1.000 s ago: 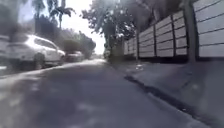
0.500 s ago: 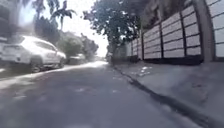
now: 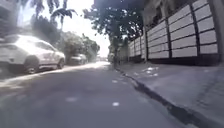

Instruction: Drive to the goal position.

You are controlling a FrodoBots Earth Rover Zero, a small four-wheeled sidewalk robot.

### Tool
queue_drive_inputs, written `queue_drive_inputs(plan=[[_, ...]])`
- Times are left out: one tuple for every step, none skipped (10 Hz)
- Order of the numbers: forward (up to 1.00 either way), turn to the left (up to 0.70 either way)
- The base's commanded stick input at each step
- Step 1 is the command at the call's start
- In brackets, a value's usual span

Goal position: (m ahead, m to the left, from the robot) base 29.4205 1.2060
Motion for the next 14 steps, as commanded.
queue_drive_inputs(plan=[[1.00,0.00],[1.00,0.00],[1.00,0.00],[1.00,0.00],[1.00,0.00],[1.00,0.00],[1.00,0.00],[1.00,0.00],[1.00,0.00],[1.00,0.00],[1.00,0.00],[1.00,0.00],[1.00,0.00],[1.00,0.00]])
